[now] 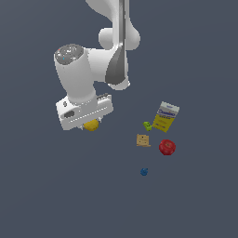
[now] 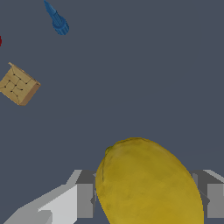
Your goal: Pick up a designated object from a clutter of objects.
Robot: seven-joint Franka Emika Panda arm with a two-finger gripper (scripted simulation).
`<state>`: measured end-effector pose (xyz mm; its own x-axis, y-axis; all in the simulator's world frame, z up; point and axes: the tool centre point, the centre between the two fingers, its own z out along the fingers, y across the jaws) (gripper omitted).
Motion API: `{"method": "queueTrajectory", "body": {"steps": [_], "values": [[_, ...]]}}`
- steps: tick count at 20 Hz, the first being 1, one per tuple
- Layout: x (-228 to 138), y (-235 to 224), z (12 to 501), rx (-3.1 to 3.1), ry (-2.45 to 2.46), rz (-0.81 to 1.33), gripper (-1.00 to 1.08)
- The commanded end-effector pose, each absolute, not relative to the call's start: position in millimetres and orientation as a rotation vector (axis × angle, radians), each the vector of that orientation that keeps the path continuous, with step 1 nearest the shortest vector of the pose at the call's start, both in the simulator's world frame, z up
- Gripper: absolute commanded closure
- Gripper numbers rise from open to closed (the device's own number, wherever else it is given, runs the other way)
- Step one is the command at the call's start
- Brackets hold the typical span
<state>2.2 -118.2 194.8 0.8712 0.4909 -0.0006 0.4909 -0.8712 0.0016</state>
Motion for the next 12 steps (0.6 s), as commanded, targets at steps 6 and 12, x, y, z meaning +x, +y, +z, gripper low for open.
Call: {"method": "queueTrajectory", "body": {"steps": [6,12], "values": [[21,-99,272,3.037,0.796,-0.001,1.08],[36,-86,325,3.037,0.797,-0.001,1.08]]}}
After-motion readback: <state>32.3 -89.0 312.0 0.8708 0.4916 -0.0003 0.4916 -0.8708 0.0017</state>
